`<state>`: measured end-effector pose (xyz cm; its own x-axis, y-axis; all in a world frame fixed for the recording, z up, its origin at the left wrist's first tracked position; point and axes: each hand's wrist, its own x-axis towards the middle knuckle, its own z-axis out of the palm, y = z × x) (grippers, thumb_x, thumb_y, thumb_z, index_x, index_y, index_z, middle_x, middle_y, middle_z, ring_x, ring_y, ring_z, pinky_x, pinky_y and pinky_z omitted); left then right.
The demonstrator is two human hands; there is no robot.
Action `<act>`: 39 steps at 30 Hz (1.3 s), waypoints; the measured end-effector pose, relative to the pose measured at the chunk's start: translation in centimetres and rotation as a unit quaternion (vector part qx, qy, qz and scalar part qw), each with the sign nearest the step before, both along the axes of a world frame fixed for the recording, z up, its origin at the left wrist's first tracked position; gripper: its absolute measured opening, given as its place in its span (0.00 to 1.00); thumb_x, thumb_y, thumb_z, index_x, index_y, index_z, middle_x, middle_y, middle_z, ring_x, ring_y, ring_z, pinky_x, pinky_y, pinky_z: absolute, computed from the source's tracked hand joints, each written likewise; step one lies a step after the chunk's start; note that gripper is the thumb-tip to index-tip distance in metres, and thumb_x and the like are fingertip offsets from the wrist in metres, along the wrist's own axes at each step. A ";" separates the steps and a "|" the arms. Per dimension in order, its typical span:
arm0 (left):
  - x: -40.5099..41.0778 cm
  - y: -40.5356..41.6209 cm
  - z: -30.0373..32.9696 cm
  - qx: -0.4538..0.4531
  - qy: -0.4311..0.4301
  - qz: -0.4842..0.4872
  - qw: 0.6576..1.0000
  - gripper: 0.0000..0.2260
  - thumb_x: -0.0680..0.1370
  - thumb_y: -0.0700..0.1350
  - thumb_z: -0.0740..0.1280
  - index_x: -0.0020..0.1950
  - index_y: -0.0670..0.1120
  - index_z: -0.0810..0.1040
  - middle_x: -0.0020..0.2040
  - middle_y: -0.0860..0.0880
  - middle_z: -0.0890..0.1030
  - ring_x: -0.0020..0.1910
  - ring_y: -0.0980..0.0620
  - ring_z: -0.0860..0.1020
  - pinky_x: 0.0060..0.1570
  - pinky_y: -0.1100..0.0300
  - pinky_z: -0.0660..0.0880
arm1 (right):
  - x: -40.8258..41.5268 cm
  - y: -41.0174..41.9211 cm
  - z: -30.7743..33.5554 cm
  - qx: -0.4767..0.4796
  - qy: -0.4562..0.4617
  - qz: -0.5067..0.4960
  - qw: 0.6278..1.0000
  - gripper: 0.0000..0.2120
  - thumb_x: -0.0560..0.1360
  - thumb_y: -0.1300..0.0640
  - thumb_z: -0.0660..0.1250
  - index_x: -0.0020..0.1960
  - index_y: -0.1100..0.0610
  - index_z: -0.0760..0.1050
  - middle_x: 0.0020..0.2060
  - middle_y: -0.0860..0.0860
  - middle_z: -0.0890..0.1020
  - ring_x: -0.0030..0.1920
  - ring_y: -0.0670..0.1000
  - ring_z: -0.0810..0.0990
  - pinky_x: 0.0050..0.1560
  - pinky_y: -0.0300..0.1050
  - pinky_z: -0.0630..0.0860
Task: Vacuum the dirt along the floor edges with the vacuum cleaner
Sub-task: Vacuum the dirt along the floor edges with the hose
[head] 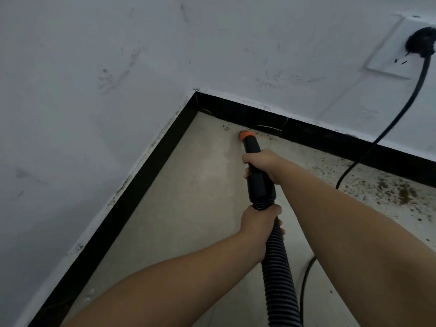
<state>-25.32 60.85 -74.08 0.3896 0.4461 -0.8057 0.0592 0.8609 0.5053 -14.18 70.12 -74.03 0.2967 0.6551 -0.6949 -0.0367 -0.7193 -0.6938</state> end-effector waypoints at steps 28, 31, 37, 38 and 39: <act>5.1 -4.1 -1.0 0.007 0.014 -0.108 0.994 0.05 0.76 0.38 0.68 0.48 0.43 0.71 0.35 0.44 0.74 0.29 0.48 0.73 0.30 0.58 0.73 | 6.8 -6.8 -1.3 0.004 -0.010 -0.128 0.992 0.06 0.74 0.62 0.67 0.46 0.60 0.69 0.30 0.56 0.77 0.25 0.52 0.78 0.31 0.46 0.77; 5.2 -3.8 -1.2 0.004 0.005 -0.102 0.995 0.05 0.77 0.38 0.67 0.47 0.43 0.71 0.34 0.45 0.74 0.27 0.49 0.72 0.28 0.60 0.73 | 6.8 -6.3 -1.3 0.004 -0.013 -0.119 0.993 0.07 0.74 0.62 0.66 0.46 0.60 0.68 0.31 0.56 0.77 0.26 0.52 0.79 0.32 0.46 0.78; 4.5 -3.2 -1.6 0.000 0.004 -0.066 0.998 0.05 0.76 0.37 0.67 0.46 0.44 0.71 0.33 0.45 0.74 0.25 0.50 0.73 0.28 0.61 0.72 | 5.5 -4.8 -1.4 0.006 -0.015 -0.077 0.997 0.07 0.74 0.62 0.66 0.48 0.59 0.68 0.31 0.56 0.78 0.24 0.51 0.79 0.26 0.42 0.77; 4.2 -2.9 -1.7 0.000 0.004 -0.061 0.998 0.05 0.76 0.37 0.67 0.46 0.44 0.71 0.33 0.45 0.74 0.25 0.50 0.73 0.28 0.61 0.72 | 5.2 -4.5 -1.5 0.007 -0.016 -0.073 0.997 0.07 0.74 0.62 0.66 0.48 0.59 0.68 0.31 0.56 0.78 0.24 0.51 0.79 0.26 0.42 0.77; 4.0 -2.6 -1.8 0.000 0.004 -0.057 0.998 0.05 0.76 0.37 0.67 0.46 0.44 0.71 0.33 0.45 0.74 0.25 0.50 0.73 0.28 0.61 0.72 | 4.8 -4.1 -1.5 0.008 -0.017 -0.069 0.997 0.07 0.74 0.62 0.66 0.48 0.59 0.68 0.31 0.56 0.78 0.24 0.51 0.79 0.27 0.42 0.77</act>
<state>-21.36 58.24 -75.89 0.4319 0.3992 -0.8087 0.1609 0.8482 0.5046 -9.34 66.06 -75.55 0.4082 0.6175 -0.6723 -0.1110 -0.6974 -0.7080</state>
